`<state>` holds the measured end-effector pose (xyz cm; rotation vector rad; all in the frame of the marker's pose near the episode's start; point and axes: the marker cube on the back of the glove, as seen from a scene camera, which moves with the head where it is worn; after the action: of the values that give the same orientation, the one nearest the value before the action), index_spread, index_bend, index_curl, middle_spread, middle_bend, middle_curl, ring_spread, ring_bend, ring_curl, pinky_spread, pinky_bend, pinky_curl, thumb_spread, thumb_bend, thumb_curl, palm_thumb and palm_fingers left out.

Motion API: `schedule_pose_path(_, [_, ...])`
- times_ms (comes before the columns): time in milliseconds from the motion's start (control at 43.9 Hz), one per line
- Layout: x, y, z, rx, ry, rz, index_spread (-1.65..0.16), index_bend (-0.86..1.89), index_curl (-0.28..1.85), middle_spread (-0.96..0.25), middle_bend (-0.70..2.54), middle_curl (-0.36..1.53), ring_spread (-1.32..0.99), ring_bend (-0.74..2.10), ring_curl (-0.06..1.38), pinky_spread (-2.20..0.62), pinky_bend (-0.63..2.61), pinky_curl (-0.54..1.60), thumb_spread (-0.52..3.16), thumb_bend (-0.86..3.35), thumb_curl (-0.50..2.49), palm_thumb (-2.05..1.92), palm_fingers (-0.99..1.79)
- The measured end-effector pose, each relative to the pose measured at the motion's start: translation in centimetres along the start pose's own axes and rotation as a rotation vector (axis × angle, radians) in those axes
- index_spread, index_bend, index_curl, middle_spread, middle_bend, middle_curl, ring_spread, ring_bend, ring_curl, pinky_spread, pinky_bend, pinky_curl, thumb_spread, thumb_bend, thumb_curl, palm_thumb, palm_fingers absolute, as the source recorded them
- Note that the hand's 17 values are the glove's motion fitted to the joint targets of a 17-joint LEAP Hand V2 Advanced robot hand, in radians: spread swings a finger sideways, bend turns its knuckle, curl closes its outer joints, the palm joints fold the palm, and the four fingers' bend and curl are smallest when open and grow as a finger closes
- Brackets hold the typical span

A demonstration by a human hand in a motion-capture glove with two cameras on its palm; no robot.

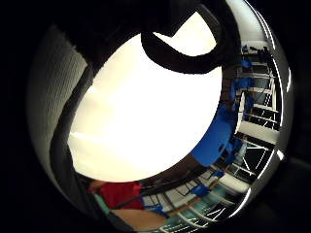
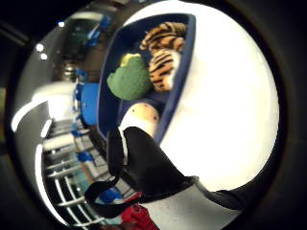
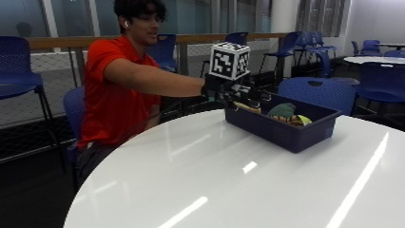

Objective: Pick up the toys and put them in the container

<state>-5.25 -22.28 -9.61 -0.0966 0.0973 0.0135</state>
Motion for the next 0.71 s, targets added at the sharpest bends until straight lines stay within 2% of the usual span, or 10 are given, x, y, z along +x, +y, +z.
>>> schedule_pose_path(501, [8.3, 6.6, 3.6, 0.054, 0.044, 0.042, -0.33, 0.15, 0.3, -0.08, 0.13, 0.29, 0.02, 0.14, 0.27, 0.1, 0.83, 0.3, 0.98, -0.09, 0.21, -0.13, -0.23])
schedule_pose_path(706, [13.0, 9.0, 3.4, 0.066, 0.02, 0.124, -0.34, 0.15, 0.29, -0.08, 0.13, 0.27, 0.01, 0.14, 0.25, 0.09, 0.8, 0.3, 0.98, -0.09, 0.19, -0.12, -0.21])
